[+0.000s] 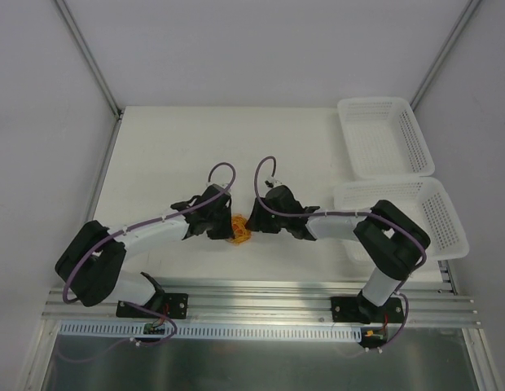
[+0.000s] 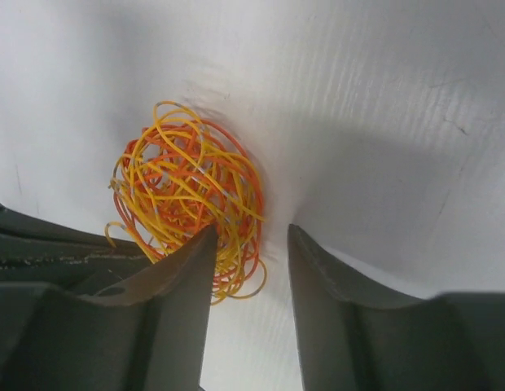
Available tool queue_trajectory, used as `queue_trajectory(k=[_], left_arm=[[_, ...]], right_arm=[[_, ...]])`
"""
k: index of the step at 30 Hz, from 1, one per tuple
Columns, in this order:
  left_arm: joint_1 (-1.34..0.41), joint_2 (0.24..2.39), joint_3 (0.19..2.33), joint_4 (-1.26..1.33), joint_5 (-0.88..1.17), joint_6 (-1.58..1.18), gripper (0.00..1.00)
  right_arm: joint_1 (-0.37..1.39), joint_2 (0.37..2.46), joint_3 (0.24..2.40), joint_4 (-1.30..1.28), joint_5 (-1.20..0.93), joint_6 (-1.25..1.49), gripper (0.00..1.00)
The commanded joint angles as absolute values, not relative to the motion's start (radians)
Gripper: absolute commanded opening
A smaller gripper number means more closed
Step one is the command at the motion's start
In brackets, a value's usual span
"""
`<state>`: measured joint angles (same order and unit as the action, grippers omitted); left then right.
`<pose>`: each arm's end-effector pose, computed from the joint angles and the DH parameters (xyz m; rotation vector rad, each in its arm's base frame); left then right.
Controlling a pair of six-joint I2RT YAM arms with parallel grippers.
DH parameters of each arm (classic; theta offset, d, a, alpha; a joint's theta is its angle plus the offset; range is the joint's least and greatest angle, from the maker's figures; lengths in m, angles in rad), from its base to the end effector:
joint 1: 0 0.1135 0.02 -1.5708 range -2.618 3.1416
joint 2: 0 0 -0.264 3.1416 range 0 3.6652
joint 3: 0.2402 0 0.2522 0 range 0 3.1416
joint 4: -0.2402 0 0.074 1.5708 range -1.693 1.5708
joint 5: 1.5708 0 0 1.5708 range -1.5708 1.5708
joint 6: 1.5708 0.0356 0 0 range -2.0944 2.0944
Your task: Untangle the cables
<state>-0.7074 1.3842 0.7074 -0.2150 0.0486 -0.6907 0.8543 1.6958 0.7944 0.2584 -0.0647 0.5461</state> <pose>0.2029 -0.1757 0.1810 0.0437 2.5795 -0.6343 0.2213 0.2576 0.1549 -0.3975 2.3119 0.8142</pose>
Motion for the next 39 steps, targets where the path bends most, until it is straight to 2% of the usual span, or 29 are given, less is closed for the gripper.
queue_trajectory(k=[1, 3, 4, 7, 16, 21, 27, 34, 39], left_arm=[[-0.712, 1.335, 0.684, -0.181, 0.051, -0.713, 0.0], [-0.707, 1.315, 0.67, -0.181, 0.04, -0.712, 0.0], [-0.703, 1.292, 0.667, -0.181, 0.034, -0.71, 0.0], [-0.667, 1.234, 0.657, -0.184, 0.037, -0.698, 0.0], [-0.44, 1.013, 0.716, -0.382, 0.005, -0.578, 0.0], [-0.39, 0.942, 0.787, -0.517, -0.138, -0.502, 0.0], [-0.374, 0.916, 0.807, -0.607, -0.241, -0.518, 0.0], [-0.342, 0.985, 0.713, -0.629, -0.239, -0.566, 0.0], [-0.195, 0.965, 0.732, -0.686, -0.255, -0.531, 0.0]], right_arm=[[0.857, 1.729, 0.815, 0.319, -0.115, 0.555, 0.41], [0.854, 1.723, 0.81, 0.307, -0.11, 0.54, 0.29], [0.854, 1.707, 0.808, 0.296, -0.103, 0.529, 0.16], [0.851, 1.652, 0.813, 0.223, -0.065, 0.476, 0.01], [0.79, 1.39, 0.975, -0.311, 0.277, 0.233, 0.01], [0.747, 1.252, 1.107, -0.523, 0.333, 0.172, 0.01], [0.727, 1.2, 1.135, -0.607, 0.336, 0.208, 0.01], [0.723, 1.264, 0.965, -0.554, 0.238, 0.317, 0.01], [0.704, 1.33, 0.89, -0.581, 0.232, 0.356, 0.04]])
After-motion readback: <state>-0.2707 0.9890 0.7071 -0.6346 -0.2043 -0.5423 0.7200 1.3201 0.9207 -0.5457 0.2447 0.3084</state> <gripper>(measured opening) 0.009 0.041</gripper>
